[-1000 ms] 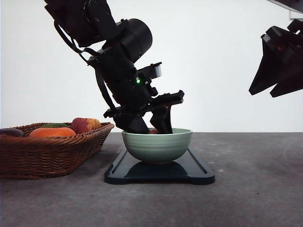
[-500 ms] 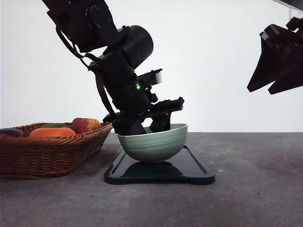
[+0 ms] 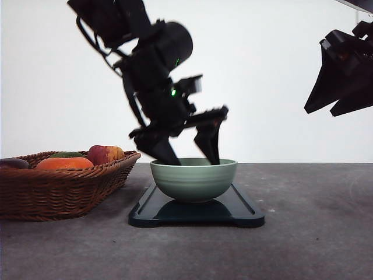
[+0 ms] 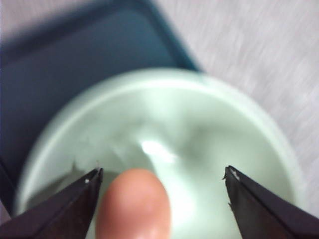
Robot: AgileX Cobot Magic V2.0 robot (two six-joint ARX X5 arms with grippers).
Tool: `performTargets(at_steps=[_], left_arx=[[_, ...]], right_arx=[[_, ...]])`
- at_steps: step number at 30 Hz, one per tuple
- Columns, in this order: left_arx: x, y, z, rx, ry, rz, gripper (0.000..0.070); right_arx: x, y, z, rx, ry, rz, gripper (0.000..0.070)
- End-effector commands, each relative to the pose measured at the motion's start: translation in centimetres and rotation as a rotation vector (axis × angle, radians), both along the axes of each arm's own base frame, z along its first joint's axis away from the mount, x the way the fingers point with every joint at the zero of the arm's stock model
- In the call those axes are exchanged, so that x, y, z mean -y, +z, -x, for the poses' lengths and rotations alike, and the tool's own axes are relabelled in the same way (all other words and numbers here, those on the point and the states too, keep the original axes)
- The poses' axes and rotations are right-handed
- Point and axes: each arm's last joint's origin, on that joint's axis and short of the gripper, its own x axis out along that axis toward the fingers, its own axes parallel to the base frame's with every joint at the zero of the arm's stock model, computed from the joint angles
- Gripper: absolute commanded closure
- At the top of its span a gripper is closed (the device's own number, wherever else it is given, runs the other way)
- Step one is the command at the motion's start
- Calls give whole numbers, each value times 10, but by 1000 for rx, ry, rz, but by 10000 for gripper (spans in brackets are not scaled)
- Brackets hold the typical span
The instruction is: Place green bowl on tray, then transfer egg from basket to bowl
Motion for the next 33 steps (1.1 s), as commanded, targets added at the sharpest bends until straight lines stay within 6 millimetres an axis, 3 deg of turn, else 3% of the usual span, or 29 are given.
performTargets(at_steps=[1, 7, 16, 24, 33], left_arx=[[7, 9, -3, 12, -13, 1, 187], [2, 40, -7, -18, 1, -22, 188], [-33, 60, 10, -82, 43, -70, 194], [-71, 59, 56, -3, 61, -13, 194], [-135, 47, 109, 92, 128, 23, 194]], right_arx=[[-1, 2, -2, 13, 6, 2, 354], [-1, 2, -2, 12, 6, 3, 354], [-1, 2, -1, 8, 6, 4, 354], [-1, 2, -1, 8, 7, 3, 354], [-1, 2, -1, 8, 7, 2, 354]])
